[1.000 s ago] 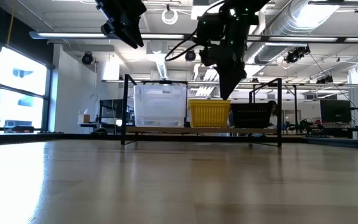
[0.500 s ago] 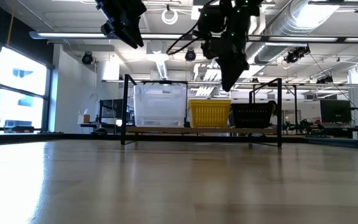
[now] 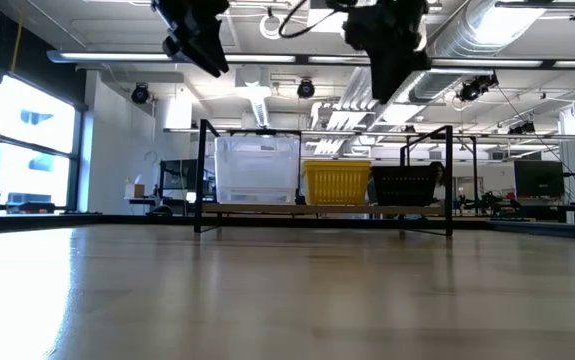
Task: Stack baskets on shelf by color
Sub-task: Stack the transparent bin on the transparent bin on the shelf
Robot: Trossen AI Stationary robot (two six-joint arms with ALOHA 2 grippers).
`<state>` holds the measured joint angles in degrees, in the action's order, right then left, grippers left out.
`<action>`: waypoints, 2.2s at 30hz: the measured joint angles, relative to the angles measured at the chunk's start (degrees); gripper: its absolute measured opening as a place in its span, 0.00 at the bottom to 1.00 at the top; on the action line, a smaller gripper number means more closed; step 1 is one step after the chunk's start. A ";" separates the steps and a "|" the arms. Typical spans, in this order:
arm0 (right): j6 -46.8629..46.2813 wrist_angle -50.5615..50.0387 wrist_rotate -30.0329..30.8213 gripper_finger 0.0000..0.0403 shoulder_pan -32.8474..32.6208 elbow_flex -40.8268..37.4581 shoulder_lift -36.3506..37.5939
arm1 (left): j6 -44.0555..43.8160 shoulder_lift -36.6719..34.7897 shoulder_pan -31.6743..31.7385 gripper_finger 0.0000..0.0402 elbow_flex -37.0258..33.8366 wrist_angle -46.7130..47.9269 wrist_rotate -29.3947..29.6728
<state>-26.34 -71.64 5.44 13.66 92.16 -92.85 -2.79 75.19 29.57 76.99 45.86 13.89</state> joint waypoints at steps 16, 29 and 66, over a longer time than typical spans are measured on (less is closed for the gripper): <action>-36.54 -15.93 8.92 0.19 -21.87 -0.04 1.09 | 4.99 -2.11 -5.38 0.40 0.00 3.73 0.03; -54.04 -18.45 0.42 0.19 -31.57 -13.13 2.91 | 6.48 -2.11 -5.73 0.40 0.00 4.11 0.20; -82.61 -6.39 -18.98 0.35 -56.94 -36.59 18.72 | 0.82 -2.07 -5.73 0.40 0.00 3.96 -0.26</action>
<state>-108.95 -78.03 -13.54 -43.28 55.57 -74.13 -1.97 73.12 23.83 76.99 49.82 13.63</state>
